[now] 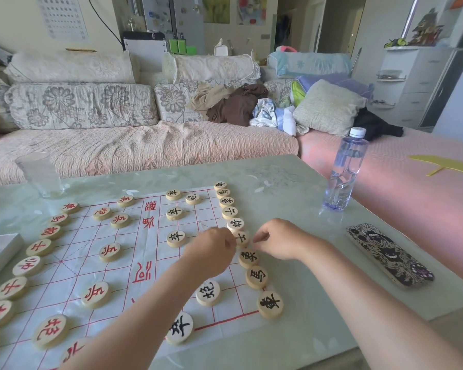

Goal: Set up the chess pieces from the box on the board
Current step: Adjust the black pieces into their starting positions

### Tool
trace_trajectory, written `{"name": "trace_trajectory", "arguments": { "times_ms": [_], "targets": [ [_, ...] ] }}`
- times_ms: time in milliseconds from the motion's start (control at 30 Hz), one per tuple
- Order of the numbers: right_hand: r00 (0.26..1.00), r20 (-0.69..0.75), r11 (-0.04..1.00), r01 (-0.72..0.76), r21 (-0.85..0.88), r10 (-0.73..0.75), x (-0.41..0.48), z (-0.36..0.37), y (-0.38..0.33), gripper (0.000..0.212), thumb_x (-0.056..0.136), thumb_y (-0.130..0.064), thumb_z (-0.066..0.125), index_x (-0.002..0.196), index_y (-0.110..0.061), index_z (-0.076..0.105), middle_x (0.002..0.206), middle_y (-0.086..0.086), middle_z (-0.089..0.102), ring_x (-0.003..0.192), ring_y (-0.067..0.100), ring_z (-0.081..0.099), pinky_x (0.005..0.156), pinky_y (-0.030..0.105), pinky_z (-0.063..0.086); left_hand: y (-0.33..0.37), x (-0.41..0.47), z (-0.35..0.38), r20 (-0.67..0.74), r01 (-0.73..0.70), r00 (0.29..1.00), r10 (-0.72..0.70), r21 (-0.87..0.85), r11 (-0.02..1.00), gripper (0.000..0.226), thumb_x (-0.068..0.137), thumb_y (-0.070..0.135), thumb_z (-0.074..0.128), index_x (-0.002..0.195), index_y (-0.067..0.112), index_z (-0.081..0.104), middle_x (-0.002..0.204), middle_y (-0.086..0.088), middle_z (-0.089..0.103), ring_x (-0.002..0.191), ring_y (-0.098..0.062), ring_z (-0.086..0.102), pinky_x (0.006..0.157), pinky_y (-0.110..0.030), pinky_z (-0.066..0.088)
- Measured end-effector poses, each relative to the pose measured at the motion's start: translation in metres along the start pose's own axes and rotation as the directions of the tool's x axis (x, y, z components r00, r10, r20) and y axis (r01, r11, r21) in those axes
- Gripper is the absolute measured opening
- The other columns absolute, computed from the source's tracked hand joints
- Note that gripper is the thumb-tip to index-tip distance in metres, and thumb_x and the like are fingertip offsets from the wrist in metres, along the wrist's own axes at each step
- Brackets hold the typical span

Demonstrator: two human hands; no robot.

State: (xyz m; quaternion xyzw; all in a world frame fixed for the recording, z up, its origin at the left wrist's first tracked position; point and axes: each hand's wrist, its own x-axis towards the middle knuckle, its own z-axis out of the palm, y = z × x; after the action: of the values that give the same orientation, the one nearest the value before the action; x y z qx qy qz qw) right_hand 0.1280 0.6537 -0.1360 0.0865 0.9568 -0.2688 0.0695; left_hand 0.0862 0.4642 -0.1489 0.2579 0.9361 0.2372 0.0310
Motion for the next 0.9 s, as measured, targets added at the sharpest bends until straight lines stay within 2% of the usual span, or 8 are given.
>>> {"name": "trace_trajectory", "arguments": {
  "times_ms": [167,267,333,433,567,733,800,900],
  "targets": [
    [0.998,0.030,0.997,-0.054,-0.055,0.056,-0.014,0.013,-0.004,0.046,0.079,-0.050,0.070,0.102,-0.010,0.072,0.106,0.011,0.072,0.102,0.028,0.067,0.085,0.036,0.055,0.007,-0.010,0.007,0.111,0.039,0.993,-0.051,0.102,0.994,0.032,0.093,0.037,0.049,0.120,0.025,0.062,0.119,0.002,0.060,0.108,-0.020,0.058,0.089,-0.034,0.051],
    [0.998,0.015,0.998,-0.059,-0.035,0.060,-0.016,0.017,-0.009,0.034,0.084,-0.036,0.070,0.102,-0.007,0.073,0.104,0.014,0.072,0.086,0.027,0.067,0.071,0.030,0.051,0.012,-0.012,0.009,0.133,0.057,0.988,-0.072,0.115,0.992,0.028,0.094,0.034,0.046,0.104,0.021,0.068,0.106,-0.001,0.062,0.098,-0.023,0.060,0.079,-0.032,0.052],
    [0.998,0.012,0.998,-0.060,-0.025,0.061,-0.015,0.018,-0.008,0.032,0.084,-0.035,0.071,0.101,-0.008,0.074,0.104,0.013,0.073,0.091,0.027,0.068,0.078,0.035,0.055,0.016,-0.013,0.009,0.134,0.079,0.987,-0.092,0.103,0.992,0.025,0.093,0.031,0.047,0.090,0.014,0.066,0.095,-0.002,0.061,0.093,-0.026,0.061,0.073,-0.031,0.051],
    [0.998,0.017,0.998,-0.060,0.006,0.060,-0.013,0.018,-0.006,0.035,0.080,-0.039,0.076,0.101,-0.011,0.075,0.105,0.012,0.073,0.090,0.025,0.069,0.081,0.036,0.055,0.021,-0.013,0.007,0.124,0.153,0.981,-0.150,-0.019,0.988,0.023,0.093,0.028,0.052,0.102,0.016,0.070,0.102,-0.004,0.068,0.093,-0.023,0.063,0.079,-0.032,0.053],
    [0.999,0.024,0.999,-0.041,0.035,0.040,-0.013,0.015,-0.006,0.030,0.078,-0.039,0.080,0.098,-0.018,0.076,0.097,0.007,0.074,0.076,0.016,0.058,0.070,0.030,0.050,0.023,-0.010,0.006,0.123,0.234,0.970,-0.210,-0.225,0.946,0.015,0.085,0.028,0.064,0.091,0.016,0.070,0.094,-0.007,0.071,0.078,-0.018,0.061,0.069,-0.031,0.050],
    [1.000,-0.006,0.994,0.002,0.111,-0.001,-0.018,0.011,-0.009,0.018,0.080,-0.033,0.077,0.095,-0.023,0.075,0.091,0.002,0.074,0.073,0.014,0.060,0.061,0.024,0.044,0.023,-0.008,0.008,0.178,0.389,0.919,-0.351,-0.546,0.742,0.017,0.083,0.016,0.069,0.099,0.015,0.064,0.082,-0.010,0.071,0.059,-0.017,0.060,0.063,-0.028,0.053],
    [0.999,-0.040,0.978,0.002,0.208,0.007,-0.021,0.008,-0.010,0.034,0.075,-0.039,0.083,0.105,-0.030,0.070,0.092,-0.006,0.070,0.072,0.009,0.061,0.061,0.021,0.045,0.025,-0.008,0.006,0.210,0.431,0.892,-0.399,-0.657,0.618,0.019,0.081,0.010,0.069,0.100,0.012,0.064,0.088,-0.014,0.072,0.056,-0.020,0.061,0.072,-0.032,0.058],
    [0.998,-0.066,0.962,0.006,0.275,0.012,-0.024,0.008,-0.012,0.050,0.069,-0.041,0.088,0.111,-0.028,0.064,0.092,-0.009,0.064,0.071,0.006,0.060,0.058,0.019,0.044,0.026,-0.009,0.003,0.239,0.468,0.866,-0.439,-0.699,0.542,0.018,0.080,0.010,0.070,0.096,0.013,0.064,0.092,-0.012,0.073,0.058,-0.020,0.065,0.071,-0.032,0.061]
  ]
}}
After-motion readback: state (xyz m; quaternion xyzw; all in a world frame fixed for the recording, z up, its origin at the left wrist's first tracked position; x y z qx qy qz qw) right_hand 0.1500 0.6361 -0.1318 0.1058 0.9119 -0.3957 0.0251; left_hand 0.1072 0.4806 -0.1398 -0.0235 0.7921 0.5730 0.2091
